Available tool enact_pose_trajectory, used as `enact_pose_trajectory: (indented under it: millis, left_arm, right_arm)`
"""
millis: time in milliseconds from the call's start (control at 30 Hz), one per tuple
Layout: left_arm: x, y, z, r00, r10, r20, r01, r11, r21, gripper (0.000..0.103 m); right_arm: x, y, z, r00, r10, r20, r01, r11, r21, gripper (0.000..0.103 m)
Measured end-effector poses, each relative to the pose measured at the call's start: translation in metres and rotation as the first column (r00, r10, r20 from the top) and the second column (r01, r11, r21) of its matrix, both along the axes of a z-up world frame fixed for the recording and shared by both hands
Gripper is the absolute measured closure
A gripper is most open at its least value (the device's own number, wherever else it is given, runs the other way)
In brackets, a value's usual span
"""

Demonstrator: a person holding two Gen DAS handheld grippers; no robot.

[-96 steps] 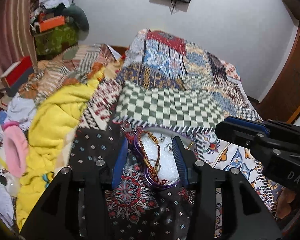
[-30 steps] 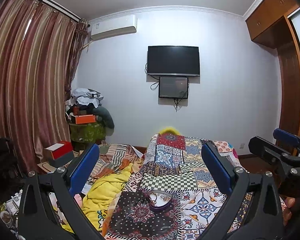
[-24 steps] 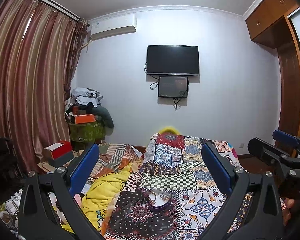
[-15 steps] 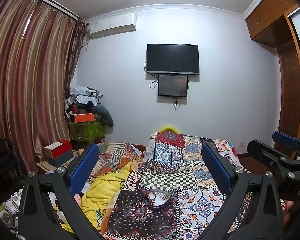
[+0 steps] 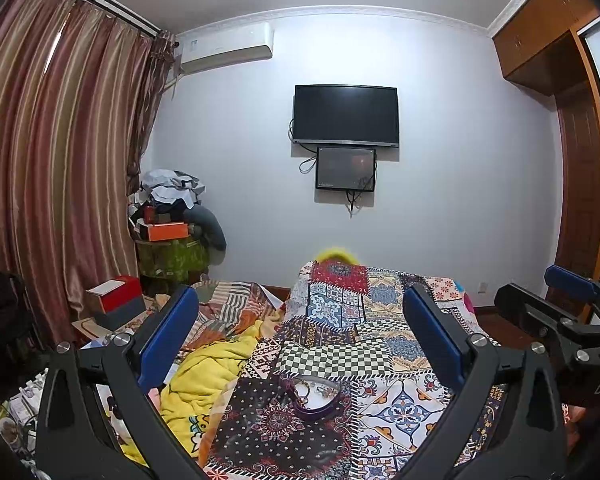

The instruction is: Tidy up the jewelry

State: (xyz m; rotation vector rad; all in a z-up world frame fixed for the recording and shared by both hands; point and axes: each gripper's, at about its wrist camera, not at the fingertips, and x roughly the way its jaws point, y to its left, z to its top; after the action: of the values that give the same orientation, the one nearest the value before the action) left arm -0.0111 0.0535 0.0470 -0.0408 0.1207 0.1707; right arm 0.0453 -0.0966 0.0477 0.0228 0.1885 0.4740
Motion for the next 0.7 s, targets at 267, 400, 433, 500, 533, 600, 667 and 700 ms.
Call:
enact_pose_trajectory:
  millis: [267, 400, 433, 500, 533, 600, 667, 700]
  left_arm:
    - [0.0021, 0.0013, -0.0006, 1.000, -0.003, -0.004, 0.003, 1.000, -0.010, 0.001]
    - [0.0025, 0.0000, -0.0012, 1.000, -0.010, -0.010, 0.010, 1.000, -0.006, 0.001]
    - [0.0027, -0.0004, -0.0014, 1.000, -0.010, -0.010, 0.009, 1.000, -0.006, 0.001]
    - [0.0028, -0.0002, -0.0014, 1.000, -0.011, -0.011, 0.011, 1.000, -0.008, 0.001]
    - [0.0028, -0.0007, -0.0015, 1.000, -0.012, -0.011, 0.012, 1.000, -0.009, 0.001]
    - [0.0033, -0.0018, -0.0019, 1.000, -0.013, -0.014, 0.013, 1.000, -0.010, 0.001]
    - [0.0032, -0.0018, -0.0017, 1.000, -0.014, -0.016, 0.014, 1.000, -0.009, 0.001]
    - [0.0033, -0.0021, -0.0019, 1.000, -0.016, -0.017, 0.015, 1.000, -0.009, 0.001]
  right_arm:
    - [0.0006, 0.0006, -0.0008, 1.000, 0.001, -0.005, -0.001, 1.000, -0.003, 0.000]
    - [0.0017, 0.0010, -0.0020, 1.000, 0.002, -0.008, -0.002, 1.000, -0.005, 0.000]
    - [0.0018, 0.0010, -0.0017, 1.000, 0.002, -0.009, -0.002, 1.000, -0.006, 0.000]
    - [0.0018, 0.0008, -0.0028, 1.000, 0.001, -0.009, -0.001, 1.000, -0.005, 0.000]
    - [0.0019, 0.0005, -0.0026, 1.000, 0.000, -0.009, 0.000, 1.000, -0.005, 0.000]
    - [0.0034, 0.0004, -0.0022, 1.000, -0.001, -0.011, 0.001, 1.000, -0.005, 0.000]
    - [0.0041, -0.0002, -0.0027, 1.000, -0.002, -0.014, 0.002, 1.000, -0.003, 0.000]
    - [0.0046, -0.0004, -0.0032, 1.000, -0.003, -0.015, 0.003, 1.000, -0.003, 0.000]
